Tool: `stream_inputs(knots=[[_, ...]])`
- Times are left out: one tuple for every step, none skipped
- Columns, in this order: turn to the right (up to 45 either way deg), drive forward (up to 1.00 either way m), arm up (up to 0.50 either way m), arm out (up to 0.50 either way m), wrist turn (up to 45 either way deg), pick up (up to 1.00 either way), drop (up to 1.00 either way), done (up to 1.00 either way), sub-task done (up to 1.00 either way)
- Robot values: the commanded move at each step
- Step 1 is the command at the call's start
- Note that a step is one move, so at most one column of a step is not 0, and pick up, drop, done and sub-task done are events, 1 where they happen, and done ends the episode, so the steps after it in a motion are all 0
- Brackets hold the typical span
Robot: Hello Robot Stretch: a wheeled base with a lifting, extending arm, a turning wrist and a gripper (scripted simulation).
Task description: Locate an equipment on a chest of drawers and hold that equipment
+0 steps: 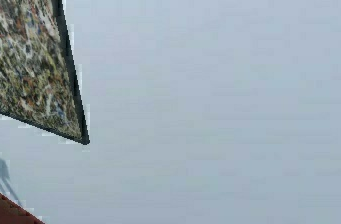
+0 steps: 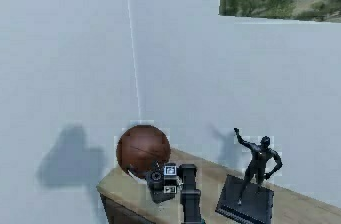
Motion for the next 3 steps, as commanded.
stream_inputs(knots=[[0.0, 0.0, 0.0, 0.0, 0.0, 1.0, 0.0, 0.0, 0.0], [0.0, 0.0, 0.1, 0.0, 0.0, 0.0, 0.0, 0.0, 0.0], [0.0, 0.0, 0.0, 0.0, 0.0, 0.0, 0.0, 1.0, 0.0]])
